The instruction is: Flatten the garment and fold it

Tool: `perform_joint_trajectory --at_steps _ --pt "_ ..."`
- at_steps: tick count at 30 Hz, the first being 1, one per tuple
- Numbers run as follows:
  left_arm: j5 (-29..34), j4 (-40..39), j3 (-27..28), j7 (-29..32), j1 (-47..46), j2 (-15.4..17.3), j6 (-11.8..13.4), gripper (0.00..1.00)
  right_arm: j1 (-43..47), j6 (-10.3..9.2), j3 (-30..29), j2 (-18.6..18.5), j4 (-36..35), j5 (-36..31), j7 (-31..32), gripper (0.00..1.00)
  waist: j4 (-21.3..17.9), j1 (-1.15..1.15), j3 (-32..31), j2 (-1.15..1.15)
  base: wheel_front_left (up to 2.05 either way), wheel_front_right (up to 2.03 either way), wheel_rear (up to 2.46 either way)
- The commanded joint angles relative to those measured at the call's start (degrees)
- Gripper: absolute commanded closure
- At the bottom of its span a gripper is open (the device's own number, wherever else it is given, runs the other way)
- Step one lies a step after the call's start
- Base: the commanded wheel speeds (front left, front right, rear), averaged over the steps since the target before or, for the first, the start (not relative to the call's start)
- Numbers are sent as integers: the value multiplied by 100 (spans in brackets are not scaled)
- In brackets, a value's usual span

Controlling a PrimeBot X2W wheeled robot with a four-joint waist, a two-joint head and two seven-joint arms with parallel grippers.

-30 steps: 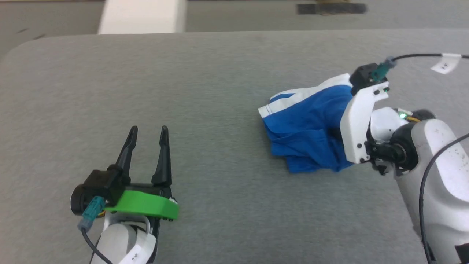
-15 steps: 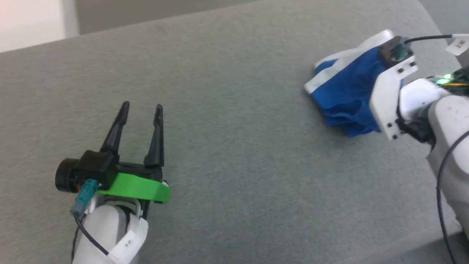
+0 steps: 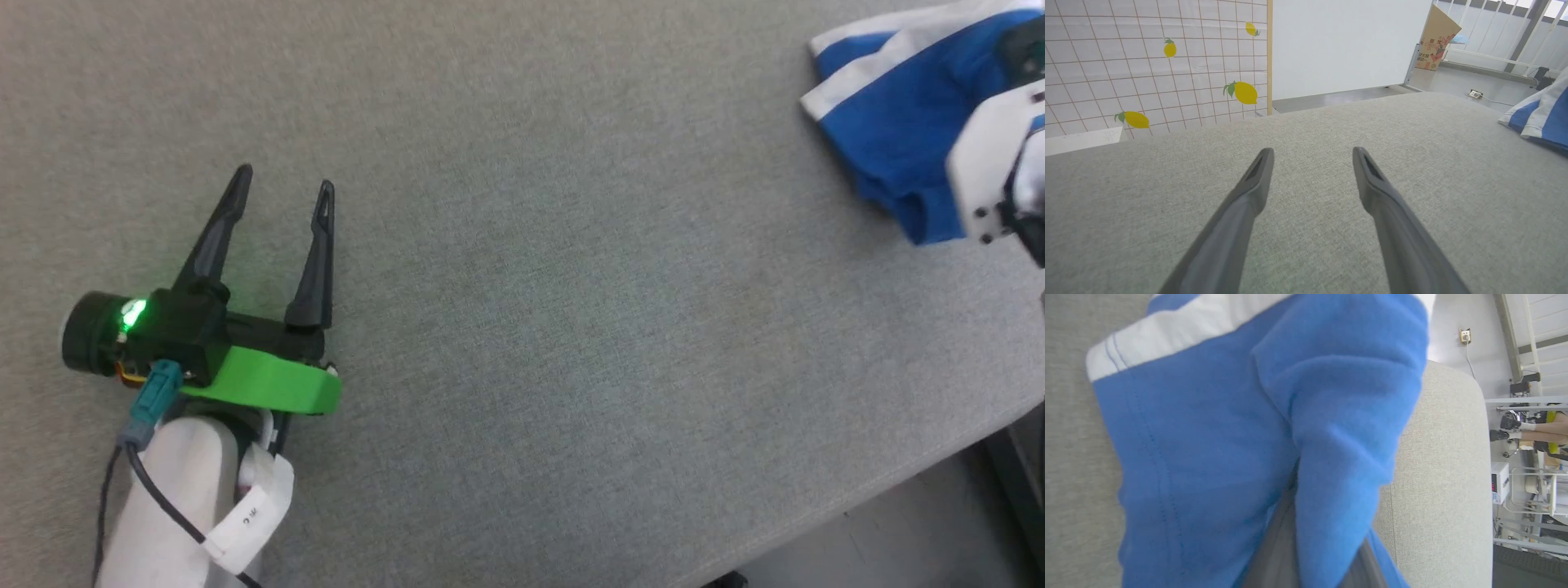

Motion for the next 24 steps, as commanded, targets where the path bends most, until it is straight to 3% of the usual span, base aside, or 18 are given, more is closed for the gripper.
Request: perform_joint_trajectory --at_steps 1,10,11,12,16,24 --pt "45 -68 1 41 -103 84 -28 0 -155 19 -164 54 105 -158 -131 100 -72 0 366 0 0 0 0" --pt "51 -363 20 219 -120 269 -5 0 -447 19 -1567 296 762 -1139 -797 100 132 0 571 0 0 0 0" --pt "44 -377 23 219 -111 271 3 0 -451 19 -1701 333 772 -1236 -900 67 151 0 562 0 0 0 0" --pt "36 -379 24 213 -99 272 12 0 -444 19 -1826 371 804 -1375 -994 0 175 0 538 0 0 0 0" --pt "-53 -231 6 79 -17 171 64 0 -361 19 -2431 515 853 -1815 -1337 0 275 0 250 0 0 0 0" --pt "-337 403 -117 -179 212 -284 87 0 109 19 -3072 780 616 -1885 -2223 0 604 0 -731 0 0 0 0"
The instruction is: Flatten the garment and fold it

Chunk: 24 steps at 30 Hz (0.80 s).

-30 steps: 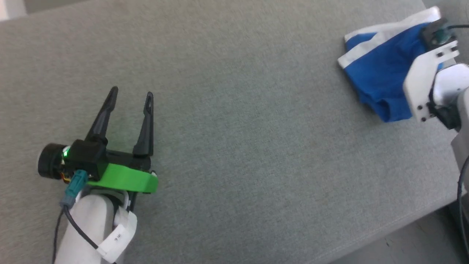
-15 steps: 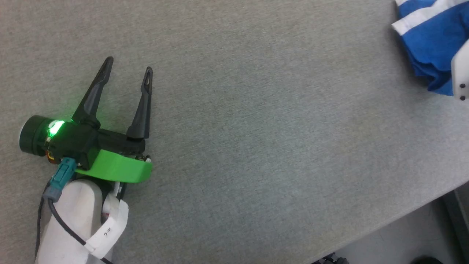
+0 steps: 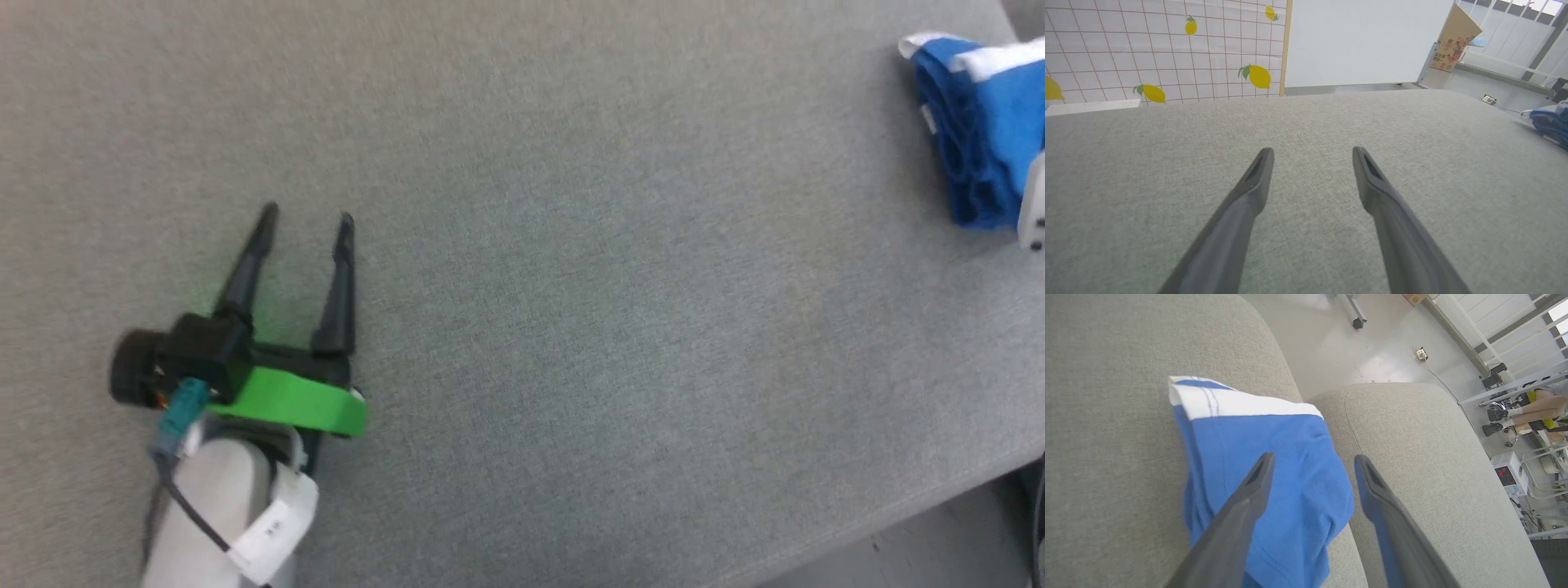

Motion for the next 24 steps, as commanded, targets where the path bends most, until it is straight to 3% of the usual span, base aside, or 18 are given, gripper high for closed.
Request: perform_joint_trajectory --at_steps 1,9,16,24 --pt "-73 93 -15 -43 98 -102 27 0 191 -9 -26 76 -69 33 -153 0 313 -1 -673 0 0 0 0" --pt "-324 402 63 -67 448 -500 15 0 1212 -9 212 519 -581 1200 -1129 0 870 -1 -1657 0 0 0 0" --pt "-440 540 106 -68 798 -643 29 0 2476 -9 819 700 -1689 2235 -1873 0 1420 -1 -2154 0 0 0 0" --pt "-563 634 -35 -68 919 -670 86 0 3644 -9 1166 932 -3014 2623 -2249 0 1965 -1 -2392 0 0 0 0"
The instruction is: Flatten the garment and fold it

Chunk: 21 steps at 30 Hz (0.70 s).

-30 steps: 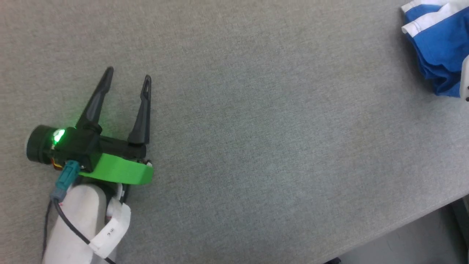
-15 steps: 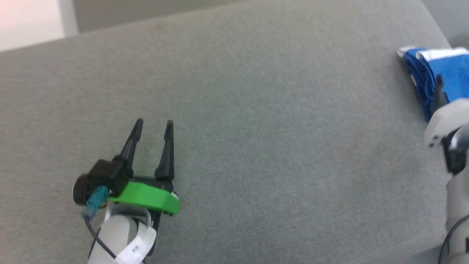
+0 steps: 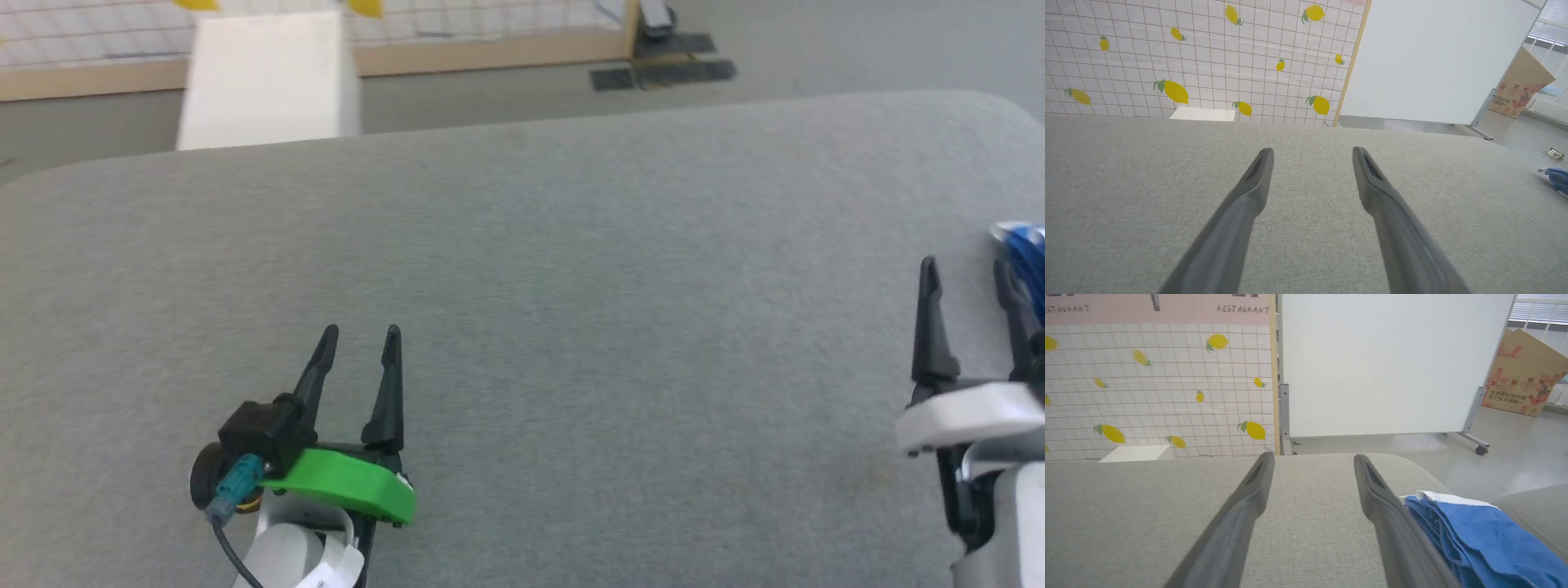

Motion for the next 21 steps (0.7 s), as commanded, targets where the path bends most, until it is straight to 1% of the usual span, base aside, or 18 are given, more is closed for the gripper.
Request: perform_joint_trajectory --at_steps 1,5,10,14,21 --pt "-83 11 -31 -27 76 -22 49 0 166 -8 58 69 -182 -8 -55 0 499 0 -404 0 0 0 0" --pt "-159 34 -144 -27 118 -23 135 0 587 -8 198 177 -623 -87 -85 0 688 0 -489 0 0 0 0" --pt "-235 16 -232 -27 202 -24 245 0 1089 -8 208 249 -1114 -142 -91 0 868 0 -610 0 0 0 0" --pt "-241 -24 -220 -27 296 -24 282 0 1366 -8 327 260 -1193 8 -92 0 899 0 -654 0 0 0 0" --pt "-239 -68 -165 -27 420 -24 314 0 1592 -8 497 262 -1252 163 -92 0 872 0 -703 0 0 0 0"
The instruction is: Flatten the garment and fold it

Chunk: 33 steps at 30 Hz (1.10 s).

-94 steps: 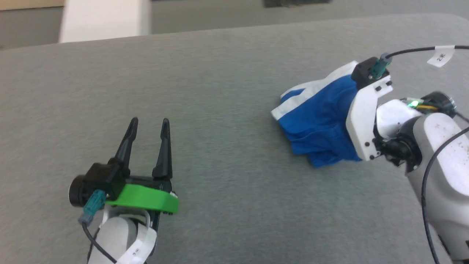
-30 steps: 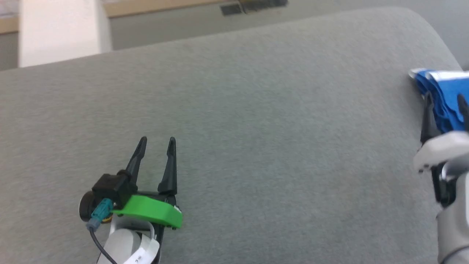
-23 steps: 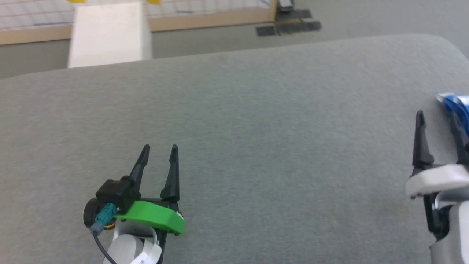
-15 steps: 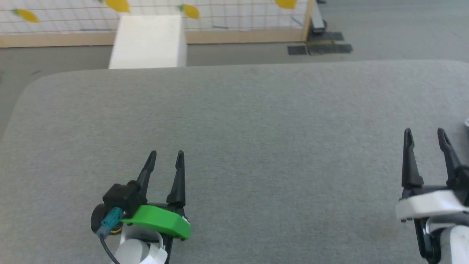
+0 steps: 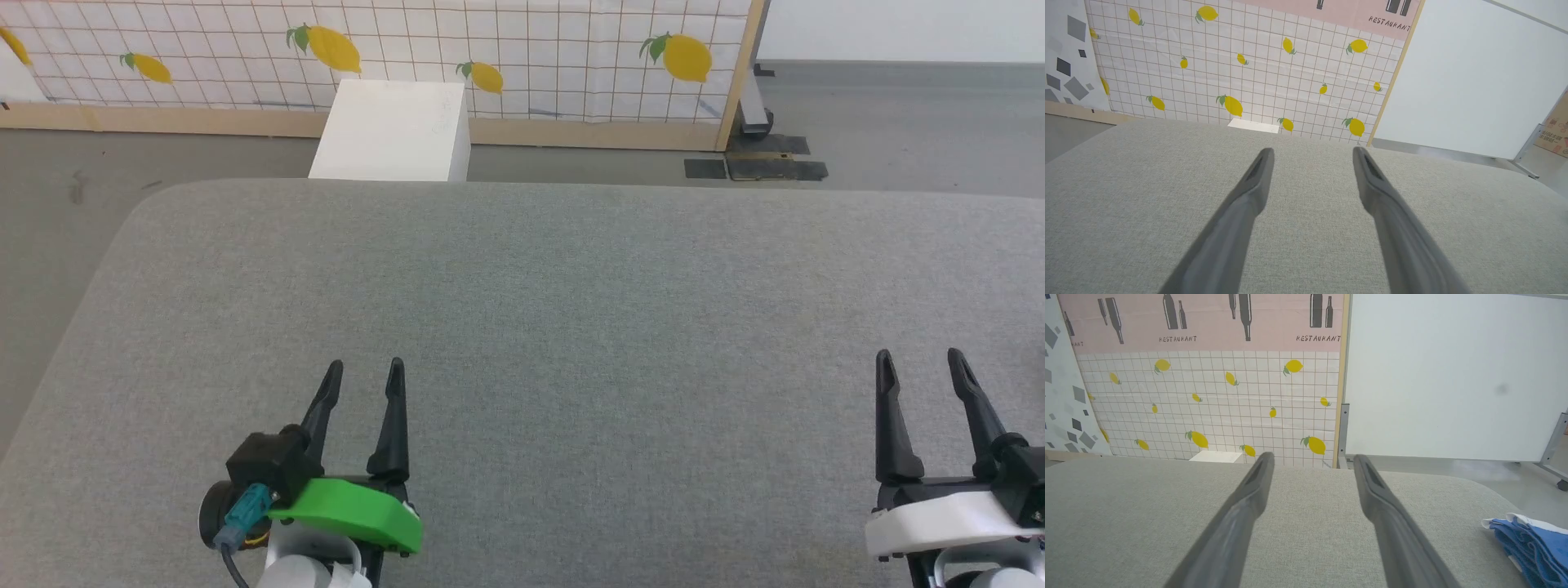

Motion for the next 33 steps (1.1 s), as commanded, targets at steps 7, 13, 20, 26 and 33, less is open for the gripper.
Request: perform_joint_trajectory --at_steps 7,13,20,26,33 --pt "-23 -65 23 -27 124 -20 53 0 135 -9 69 11 -28 112 -33 0 -30 1 -11 0 0 0 0" --pt "-14 -28 1 -27 124 -20 44 0 170 -9 58 11 -44 157 -33 0 -15 1 -12 0 0 0 0" --pt "-25 30 -8 -27 131 -20 45 0 209 -9 65 11 -52 204 -33 0 9 1 -36 0 0 0 0" --pt "6 51 4 8 63 1 24 100 163 0 70 -1 -23 152 8 100 8 1 -47 0 0 0 0" --pt "4 52 1 6 63 2 24 100 164 0 68 -1 -21 152 6 100 8 1 -47 0 0 0 0"
